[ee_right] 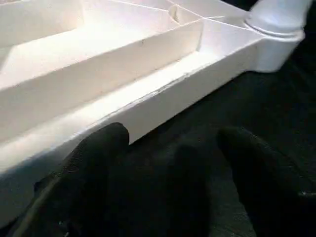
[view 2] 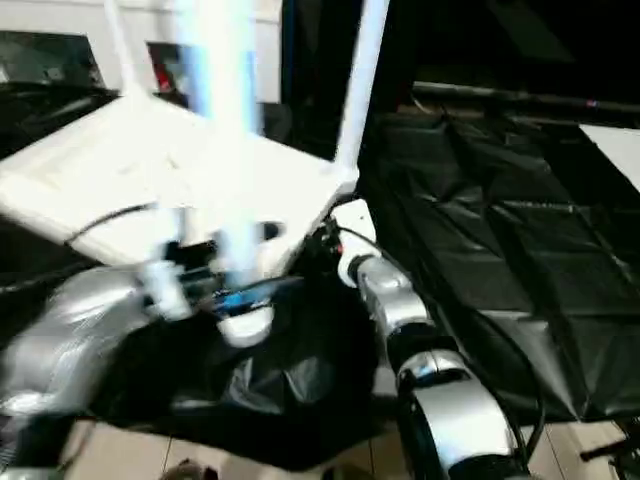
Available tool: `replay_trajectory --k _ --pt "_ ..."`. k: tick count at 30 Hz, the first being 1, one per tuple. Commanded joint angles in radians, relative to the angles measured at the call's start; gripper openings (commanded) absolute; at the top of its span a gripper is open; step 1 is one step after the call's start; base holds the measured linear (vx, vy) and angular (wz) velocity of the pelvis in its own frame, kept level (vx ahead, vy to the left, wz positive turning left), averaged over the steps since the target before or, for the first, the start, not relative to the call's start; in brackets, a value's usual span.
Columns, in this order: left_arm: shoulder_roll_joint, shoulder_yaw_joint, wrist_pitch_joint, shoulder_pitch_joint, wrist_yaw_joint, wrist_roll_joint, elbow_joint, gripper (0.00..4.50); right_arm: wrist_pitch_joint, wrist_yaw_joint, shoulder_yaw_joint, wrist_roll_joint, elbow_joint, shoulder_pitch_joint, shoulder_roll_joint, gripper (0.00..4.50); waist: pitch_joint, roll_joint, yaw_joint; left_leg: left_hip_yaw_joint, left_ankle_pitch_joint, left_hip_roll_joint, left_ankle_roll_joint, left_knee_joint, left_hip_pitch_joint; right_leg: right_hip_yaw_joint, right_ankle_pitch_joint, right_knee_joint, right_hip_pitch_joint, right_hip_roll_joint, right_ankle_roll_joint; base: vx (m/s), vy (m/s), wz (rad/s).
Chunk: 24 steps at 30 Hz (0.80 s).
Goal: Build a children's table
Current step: Rotate table base
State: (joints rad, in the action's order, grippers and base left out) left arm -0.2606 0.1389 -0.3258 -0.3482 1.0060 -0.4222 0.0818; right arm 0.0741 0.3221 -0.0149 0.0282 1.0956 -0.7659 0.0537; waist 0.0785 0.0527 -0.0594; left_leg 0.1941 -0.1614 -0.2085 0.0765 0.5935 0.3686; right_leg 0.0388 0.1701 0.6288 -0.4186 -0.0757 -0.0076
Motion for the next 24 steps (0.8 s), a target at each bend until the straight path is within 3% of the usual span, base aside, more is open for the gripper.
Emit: replay_trajectory --k 1,4,5,6,8,10,14,15,16,22,24 --pt "0.032 0.064 0.02 -0.037 -0.003 0.025 -0.031 4.45 0.014 0.013 -0.014 -0.005 0.009 -0.023 -0.019 3.64 -0.084 -0.016 -0.003 -0.006 -0.275 -0.011 0.023 -0.067 -0.011 -0.034 0.201 -0.071 0.051 -0.044 -0.191 0.0 0.0 0.0" --pt "0.093 0.094 0.062 -0.119 -0.016 0.058 -0.13 4.45 0.025 0.018 -0.004 -0.005 0.019 -0.027 -0.023 3.64 -0.086 -0.014 -0.005 -0.006 -0.263 -0.01 0.016 -0.064 -0.012 -0.034 0.186 -0.07 0.052 -0.045 -0.196 0.0 0.0 0.0" --pt "0.111 0.099 0.077 -0.141 -0.019 0.069 -0.161 4.45 0.028 0.021 -0.001 -0.003 0.022 -0.027 -0.023 3.64 -0.087 -0.027 -0.007 -0.007 -0.257 -0.01 0.016 -0.063 -0.012 -0.033 0.173 -0.067 0.054 -0.046 -0.201 0.0 0.0 0.0" --pt "0.121 0.103 0.086 -0.153 -0.023 0.078 -0.178 4.45 0.029 0.022 -0.002 -0.004 0.023 -0.026 -0.023 3.64 -0.088 -0.019 -0.004 -0.005 -0.249 -0.01 0.011 -0.062 -0.01 -0.033 0.148 -0.068 0.056 -0.045 -0.207 0.0 0.0 0.0" --pt "0.153 0.114 0.117 -0.186 -0.038 0.103 -0.231 4.45 0.033 0.027 -0.002 -0.007 0.026 -0.022 -0.021 3.64 -0.089 -0.021 -0.005 -0.007 -0.238 -0.01 0.003 -0.062 -0.008 -0.032 0.123 -0.066 0.059 -0.045 -0.218 0.0 0.0 0.0" --pt "0.175 0.126 0.152 -0.207 -0.069 0.138 -0.28 4.45 0.038 0.027 -0.001 -0.009 0.031 -0.019 -0.022 3.64 -0.09 -0.017 -0.003 -0.006 -0.233 -0.01 -0.007 -0.061 -0.007 -0.032 0.109 -0.065 0.062 -0.046 -0.23 0.0 0.0 0.0" --pt "0.194 0.132 0.199 -0.226 -0.115 0.183 -0.345 4.45 0.039 0.028 0.01 -0.002 0.035 -0.017 -0.022 3.64 -0.089 -0.02 -0.003 -0.008 -0.255 -0.011 -0.011 -0.061 -0.009 -0.03 0.137 -0.07 0.062 -0.047 -0.234 0.0 0.0 0.0" --pt "0.197 0.131 0.2 -0.229 -0.119 0.186 -0.356 4.45 0.04 0.03 0.011 -0.002 0.035 -0.017 -0.022 3.64 -0.089 -0.029 -0.005 -0.009 -0.26 -0.012 -0.008 -0.061 -0.01 -0.03 0.144 -0.069 0.06 -0.048 -0.239 0.0 0.0 0.0" --pt "0.2 0.132 0.21 -0.232 -0.124 0.195 -0.372 4.45 0.044 0.031 0.013 -0.004 0.036 -0.018 -0.02 3.64 -0.089 -0.026 -0.003 -0.008 -0.264 -0.013 -0.008 -0.062 -0.012 -0.03 0.143 -0.071 0.059 -0.046 -0.241 0.0 0.0 0.0" --pt "0.157 0.114 0.258 -0.221 -0.132 0.237 -0.416 4.45 0.06 0.054 0.029 0.0 0.023 -0.025 0.024 3.64 -0.091 -0.031 -0.006 -0.009 -0.259 -0.012 -0.017 -0.06 -0.009 -0.029 0.121 -0.069 0.063 -0.047 -0.253 0.0 0.0 0.0" --pt "0.072 0.131 0.273 -0.202 -0.07 0.266 -0.434 4.45 0.051 0.122 0.028 0.006 0.0 -0.019 0.069 3.64 -0.09 -0.034 -0.006 -0.009 -0.262 -0.011 -0.027 -0.06 -0.009 -0.028 0.126 -0.069 0.063 -0.046 -0.253 0.0 0.0 0.0"
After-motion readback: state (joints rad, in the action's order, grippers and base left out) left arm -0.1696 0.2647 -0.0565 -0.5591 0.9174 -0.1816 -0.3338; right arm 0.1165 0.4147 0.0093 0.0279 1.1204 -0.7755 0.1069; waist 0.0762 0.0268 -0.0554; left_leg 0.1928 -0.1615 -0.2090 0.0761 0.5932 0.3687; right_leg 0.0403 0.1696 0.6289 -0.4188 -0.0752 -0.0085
